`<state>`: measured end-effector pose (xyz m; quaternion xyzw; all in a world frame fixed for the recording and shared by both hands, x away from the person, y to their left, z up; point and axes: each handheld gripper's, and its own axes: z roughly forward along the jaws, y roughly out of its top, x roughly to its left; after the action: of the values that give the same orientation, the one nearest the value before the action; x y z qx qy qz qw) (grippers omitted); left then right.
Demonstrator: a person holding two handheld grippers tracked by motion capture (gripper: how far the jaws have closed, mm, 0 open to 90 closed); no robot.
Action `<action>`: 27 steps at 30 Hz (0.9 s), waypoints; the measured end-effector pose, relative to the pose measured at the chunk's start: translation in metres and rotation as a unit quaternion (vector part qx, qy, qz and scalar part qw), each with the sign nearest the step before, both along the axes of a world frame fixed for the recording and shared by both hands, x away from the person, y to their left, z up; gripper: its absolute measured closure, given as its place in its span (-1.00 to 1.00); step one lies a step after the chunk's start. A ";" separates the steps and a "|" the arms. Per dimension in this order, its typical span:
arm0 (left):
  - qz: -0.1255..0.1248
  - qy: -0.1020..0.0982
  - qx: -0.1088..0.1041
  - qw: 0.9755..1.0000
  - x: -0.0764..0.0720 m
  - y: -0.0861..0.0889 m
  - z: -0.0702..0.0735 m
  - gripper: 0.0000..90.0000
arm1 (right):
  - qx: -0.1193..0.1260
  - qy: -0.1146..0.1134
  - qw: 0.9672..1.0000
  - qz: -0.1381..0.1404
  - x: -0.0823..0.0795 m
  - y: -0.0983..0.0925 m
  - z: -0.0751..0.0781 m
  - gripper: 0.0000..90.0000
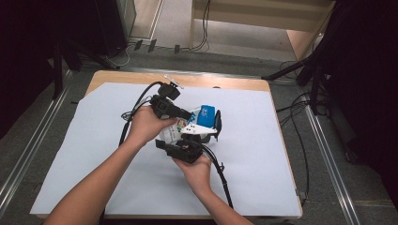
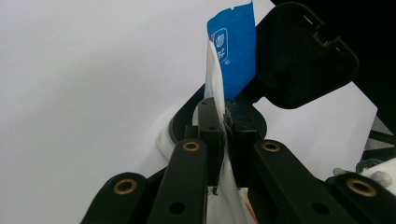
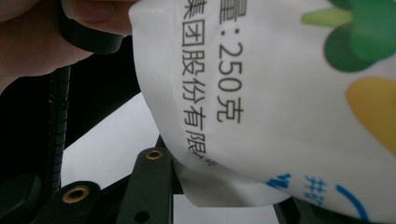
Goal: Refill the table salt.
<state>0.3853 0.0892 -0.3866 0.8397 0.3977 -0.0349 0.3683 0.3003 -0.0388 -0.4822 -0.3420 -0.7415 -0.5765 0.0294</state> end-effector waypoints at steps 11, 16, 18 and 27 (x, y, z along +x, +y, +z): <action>0.001 0.000 0.003 1.000 0.001 0.002 0.001 0.95 | 0.007 0.007 1.000 0.003 0.000 0.000 -0.001 0.57; 0.002 -0.003 0.011 1.000 0.001 0.000 0.002 0.95 | 0.008 0.006 1.000 0.004 0.000 0.000 -0.001 0.58; 0.001 -0.004 0.011 1.000 0.000 -0.001 0.002 0.95 | 0.008 0.007 1.000 0.006 0.001 0.000 -0.001 0.58; 0.003 -0.003 0.013 1.000 0.000 -0.001 0.003 0.95 | 0.010 0.014 1.000 0.007 0.001 0.001 -0.001 0.58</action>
<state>0.3851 0.0879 -0.3833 0.8431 0.3997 -0.0257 0.3589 0.3011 -0.0380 -0.4832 -0.3443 -0.7377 -0.5789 0.0473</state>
